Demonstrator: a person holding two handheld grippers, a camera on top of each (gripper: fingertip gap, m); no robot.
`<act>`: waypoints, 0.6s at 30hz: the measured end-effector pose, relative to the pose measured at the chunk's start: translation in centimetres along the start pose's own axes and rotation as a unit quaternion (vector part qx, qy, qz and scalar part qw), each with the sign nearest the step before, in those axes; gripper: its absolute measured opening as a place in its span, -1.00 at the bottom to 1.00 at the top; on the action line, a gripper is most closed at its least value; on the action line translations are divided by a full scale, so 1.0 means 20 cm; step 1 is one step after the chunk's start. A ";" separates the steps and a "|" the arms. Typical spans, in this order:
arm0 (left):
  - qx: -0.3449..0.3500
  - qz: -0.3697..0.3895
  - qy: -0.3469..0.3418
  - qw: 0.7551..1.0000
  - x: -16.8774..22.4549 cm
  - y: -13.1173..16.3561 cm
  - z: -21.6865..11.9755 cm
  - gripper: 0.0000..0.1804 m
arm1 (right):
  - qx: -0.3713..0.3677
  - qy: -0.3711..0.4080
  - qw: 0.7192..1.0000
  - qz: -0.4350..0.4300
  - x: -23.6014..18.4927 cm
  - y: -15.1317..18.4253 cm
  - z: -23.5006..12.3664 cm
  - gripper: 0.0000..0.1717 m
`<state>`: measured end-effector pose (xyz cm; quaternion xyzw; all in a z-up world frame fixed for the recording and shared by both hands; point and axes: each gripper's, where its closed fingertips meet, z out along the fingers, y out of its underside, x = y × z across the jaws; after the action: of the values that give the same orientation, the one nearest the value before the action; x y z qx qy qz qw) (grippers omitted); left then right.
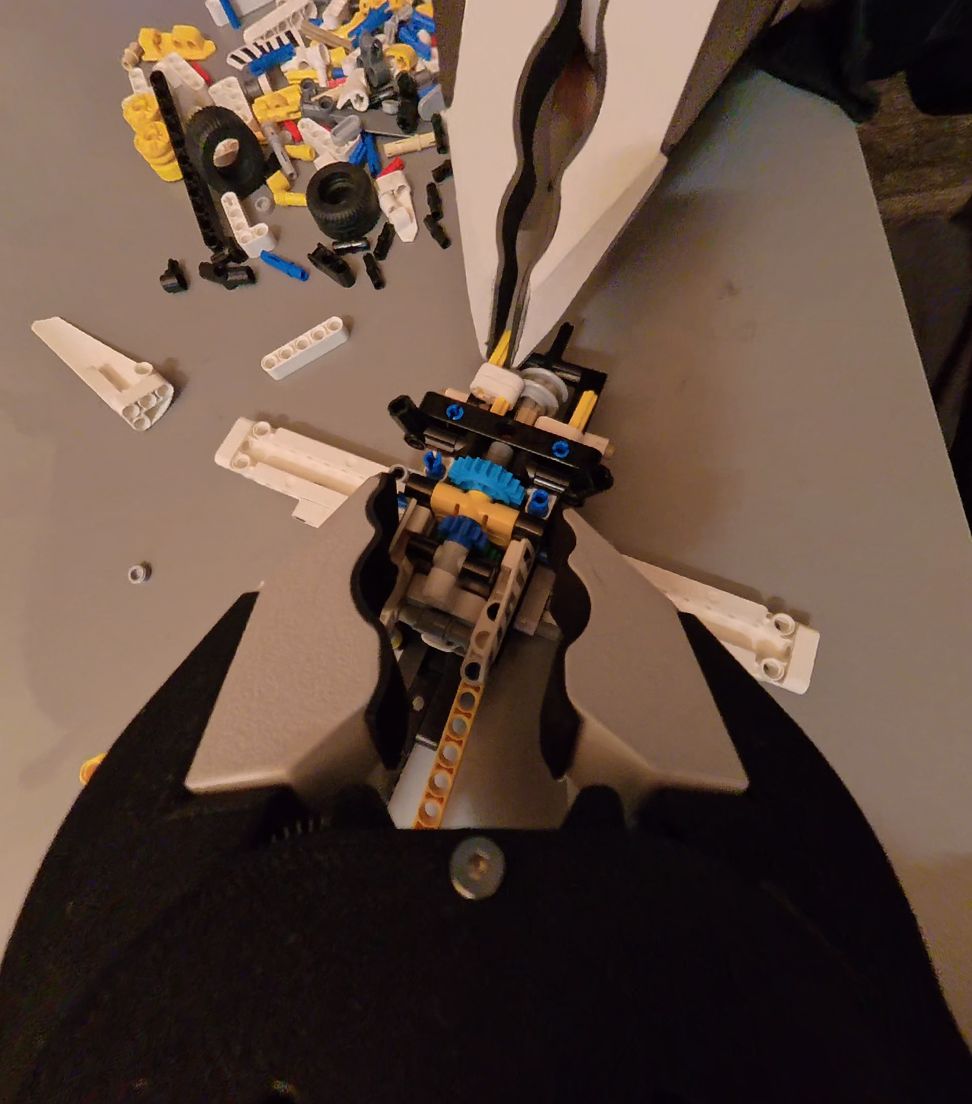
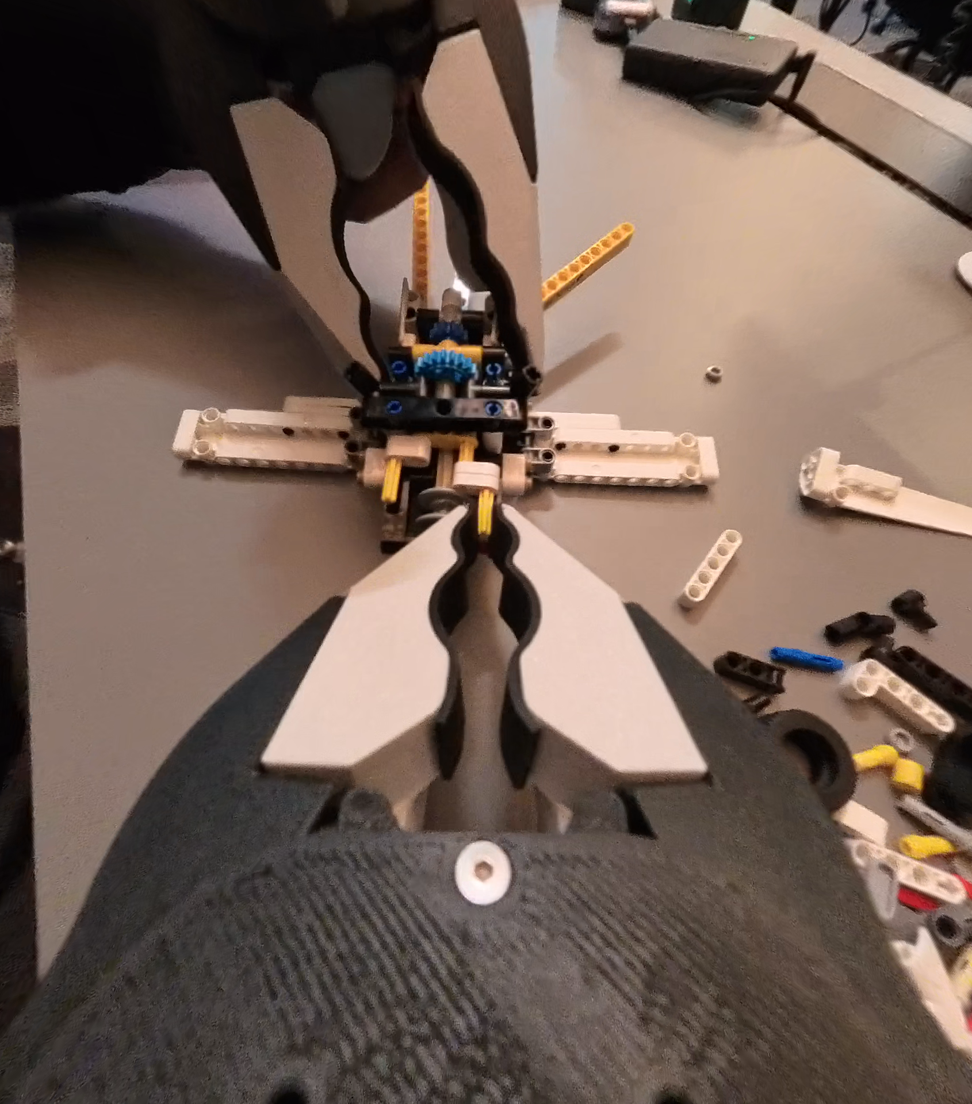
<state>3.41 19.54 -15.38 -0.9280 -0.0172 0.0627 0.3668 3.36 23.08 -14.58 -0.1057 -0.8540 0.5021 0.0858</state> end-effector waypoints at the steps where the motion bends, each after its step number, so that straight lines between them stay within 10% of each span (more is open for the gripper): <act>1: 0.003 0.002 0.001 1.000 0.01 -0.01 0.00 -0.43 | 0.004 -0.007 1.000 0.009 -0.01 0.00 -0.01 -0.96; 18: 0.006 0.019 0.017 1.000 0.06 -0.05 0.04 -0.43 | 0.003 -0.079 0.985 0.151 -0.06 0.03 -0.10 -0.96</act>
<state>4.59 20.94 -15.33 -0.9270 0.0067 0.0541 0.3710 5.05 24.76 -14.21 -0.1932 -0.8309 0.5185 -0.0581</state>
